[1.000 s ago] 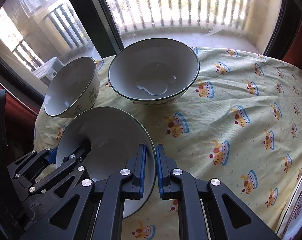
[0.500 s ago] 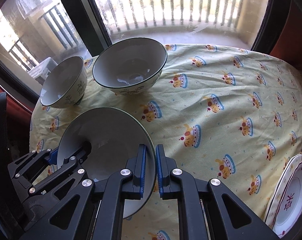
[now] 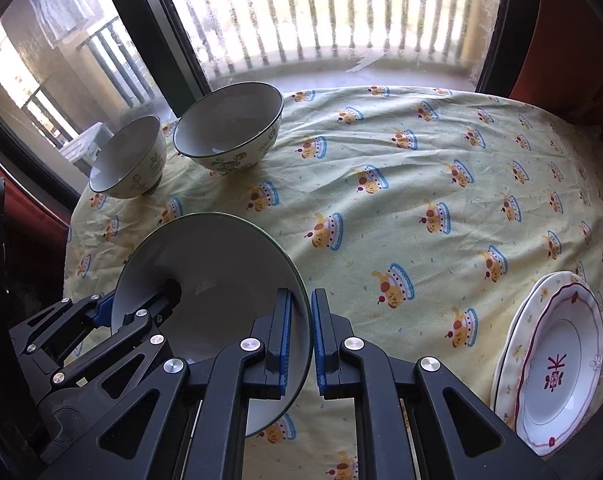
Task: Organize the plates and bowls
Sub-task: 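Lift the cream bowl and carry it toward the plate stack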
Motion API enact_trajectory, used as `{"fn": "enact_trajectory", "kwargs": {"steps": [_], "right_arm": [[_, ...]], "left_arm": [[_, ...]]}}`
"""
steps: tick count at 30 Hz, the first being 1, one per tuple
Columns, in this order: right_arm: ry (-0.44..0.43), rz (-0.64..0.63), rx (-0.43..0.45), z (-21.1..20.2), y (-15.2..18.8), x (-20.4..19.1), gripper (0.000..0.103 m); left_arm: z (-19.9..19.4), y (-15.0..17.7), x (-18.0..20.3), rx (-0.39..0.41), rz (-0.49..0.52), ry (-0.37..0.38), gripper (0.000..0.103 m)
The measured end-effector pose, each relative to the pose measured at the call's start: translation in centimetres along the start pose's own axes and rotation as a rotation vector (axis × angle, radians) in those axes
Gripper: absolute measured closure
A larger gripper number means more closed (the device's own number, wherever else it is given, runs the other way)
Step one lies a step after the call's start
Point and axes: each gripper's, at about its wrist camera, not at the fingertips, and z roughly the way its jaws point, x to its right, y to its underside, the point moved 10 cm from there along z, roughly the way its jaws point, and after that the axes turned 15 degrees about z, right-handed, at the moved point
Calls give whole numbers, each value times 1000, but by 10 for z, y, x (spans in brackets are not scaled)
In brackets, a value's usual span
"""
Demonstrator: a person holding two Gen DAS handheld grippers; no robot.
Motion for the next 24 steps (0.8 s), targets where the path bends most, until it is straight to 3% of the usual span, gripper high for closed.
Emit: {"fn": "enact_trajectory", "kwargs": {"steps": [24], "right_arm": [[-8, -51, -34, -32, 59, 107, 90]], "left_arm": [[-13, 63, 114, -48, -31, -2, 82]]}}
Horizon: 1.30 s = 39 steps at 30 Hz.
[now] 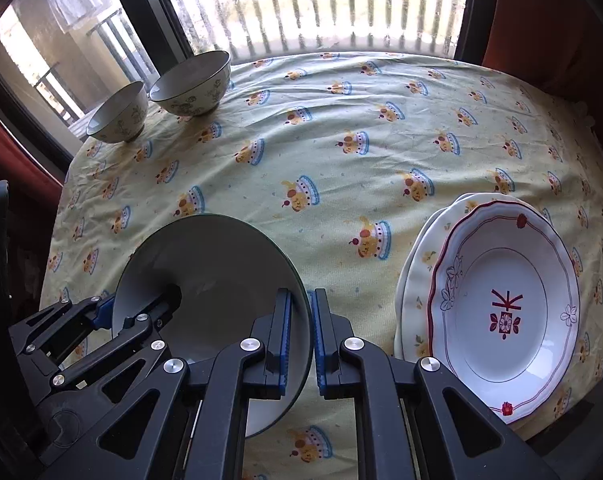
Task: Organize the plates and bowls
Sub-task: 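Lift the cream bowl and carry it toward the plate stack, then lower the cream bowl onto the cloth beside the plates and open both tools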
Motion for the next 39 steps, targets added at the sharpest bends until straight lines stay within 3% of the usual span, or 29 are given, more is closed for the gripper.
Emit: {"fn": "enact_trajectory", "kwargs": {"steps": [7, 11, 17, 19, 20, 23, 25, 28, 32, 39], "right_arm": [[7, -28, -19, 4, 8, 20, 90], [2, -42, -32, 10, 13, 28, 89], [-10, -83, -50, 12, 15, 29, 89], [-14, -91, -68, 14, 17, 28, 88], [-16, -94, -77, 15, 18, 29, 87], [-8, -94, -78, 16, 19, 31, 76], [-1, -91, -68, 14, 17, 32, 60], [-9, -80, -57, 11, 14, 32, 46], [-24, -82, -46, 6, 12, 26, 39], [-11, -82, -29, -1, 8, 16, 35]], "left_arm": [[10, 13, 20, -25, -36, -1, 81], [8, 11, 23, 0, -50, -31, 81], [6, 15, 22, 1, -107, -39, 64], [3, 16, 20, 7, -119, -50, 45], [2, 18, 18, 6, -126, -69, 42], [-3, 23, 8, 1, -158, -100, 38], [-6, 27, 1, 1, -187, -109, 32], [-11, 34, -8, -4, -218, -110, 27], [-20, 41, -18, -2, -242, -130, 22], [-22, 42, -26, -2, -231, -93, 18]]}}
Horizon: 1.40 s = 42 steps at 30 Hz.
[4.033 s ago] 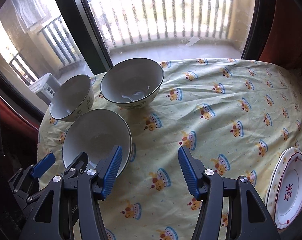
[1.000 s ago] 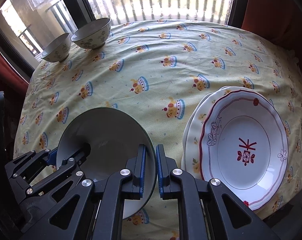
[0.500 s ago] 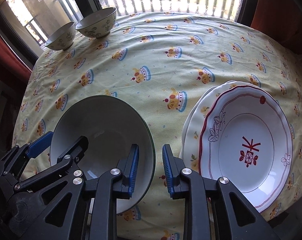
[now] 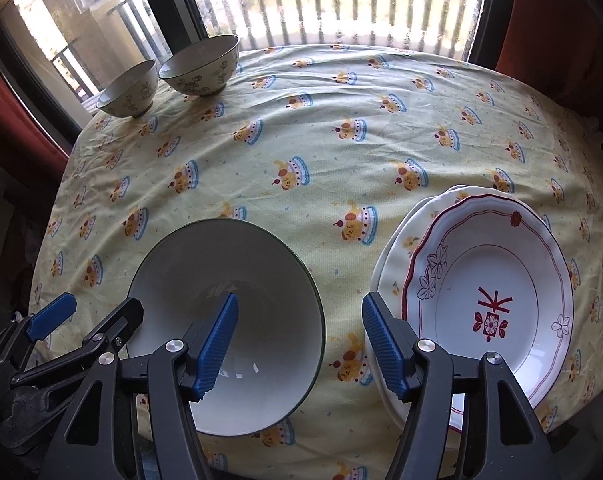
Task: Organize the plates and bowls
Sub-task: 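Lower the cream bowl onto the cloth beside the plates and open both tools, then move both tools toward the two remaining cream bowls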
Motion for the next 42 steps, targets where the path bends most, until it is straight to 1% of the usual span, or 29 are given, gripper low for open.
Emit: {"fn": "enact_trajectory", "kwargs": {"steps": [2, 4, 6, 7, 10, 14, 20, 24, 32, 39, 42], "right_arm": [[13, 16, 1, -1, -2, 0, 35], [27, 39, 10, -1, -5, -1, 34], [36, 58, 22, -3, -9, -5, 29], [43, 64, 32, -6, -12, -8, 28], [61, 71, 46, -11, -17, -21, 27], [72, 99, 69, -20, -27, -41, 26], [104, 104, 114, -29, -48, -74, 25], [114, 110, 140, -30, -62, -100, 25], [114, 108, 186, -24, -88, -163, 25], [100, 117, 212, -9, -116, -217, 25], [92, 133, 207, 3, -129, -237, 25]], "left_arm": [[2, -2, -2, -3, 20, 12, 16], [1, -6, -3, 5, 51, 24, 9], [-1, -12, -5, 19, 89, 27, 10], [-3, -17, -7, 26, 106, 24, 10], [-7, -29, -13, 33, 116, 69, 10], [-10, -44, -27, 51, 121, 104, 10], [-11, -67, -57, 84, 137, 129, 10], [-8, -83, -84, 102, 141, 128, 10], [1, -117, -146, 145, 149, 103, 11], [14, -150, -197, 167, 133, 73, 14], [24, -166, -214, 171, 130, 59, 16]]}}
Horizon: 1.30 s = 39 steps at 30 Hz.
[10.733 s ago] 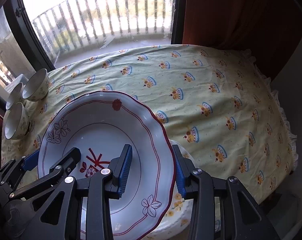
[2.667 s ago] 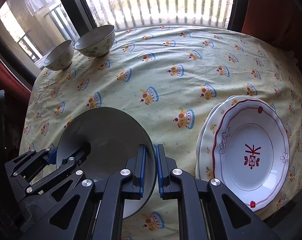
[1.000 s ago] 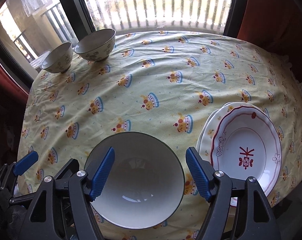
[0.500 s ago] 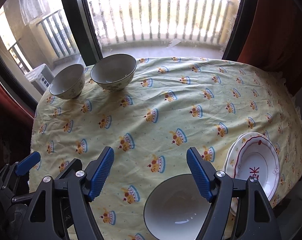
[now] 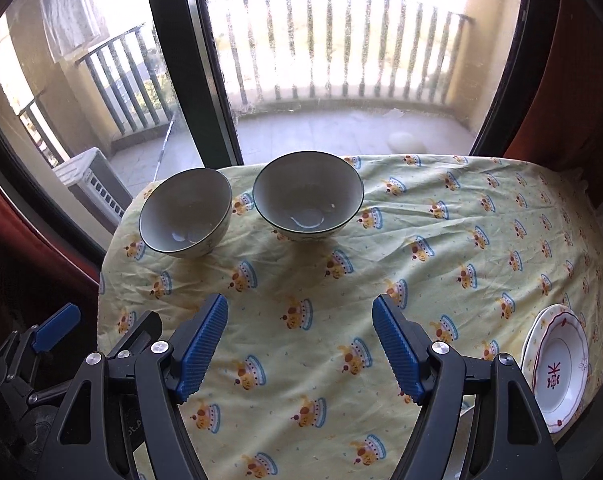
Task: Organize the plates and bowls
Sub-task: 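Move both tools toward the two remaining cream bowls, then grip the rim of one cream bowl with both tools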
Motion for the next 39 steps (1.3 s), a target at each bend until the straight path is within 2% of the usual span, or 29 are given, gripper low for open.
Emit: {"fn": "enact_trajectory", "kwargs": {"steps": [8, 10, 15, 20, 25, 30, 33, 36, 39], "right_arm": [[4, 2, 21, 35, -31, -45, 25], [3, 2, 28, 44, -38, -53, 25], [-11, 20, 33, 69, -51, -69, 26], [-24, 18, 15, 97, -58, -81, 38], [-32, 10, -28, 125, -56, -88, 59], [-52, 8, -71, 144, -49, -93, 74], [-56, 11, -86, 154, -48, -94, 81], [-53, 13, -86, 160, -49, -95, 83], [-48, 9, -71, 163, -54, -95, 86]], "left_arm": [[40, -34, -34, 1, 11, -5, 25], [49, -43, -37, 7, 29, 0, 31], [75, -58, -48, 8, 48, -4, 31], [104, -65, -54, -15, 54, -2, 37], [126, -62, -54, -56, 57, 11, 56], [141, -58, -55, -79, 60, 13, 68], [147, -58, -54, -90, 57, 19, 76], [150, -61, -53, -89, 57, 23, 86], [153, -64, -53, -91, 52, 23, 87]]}}
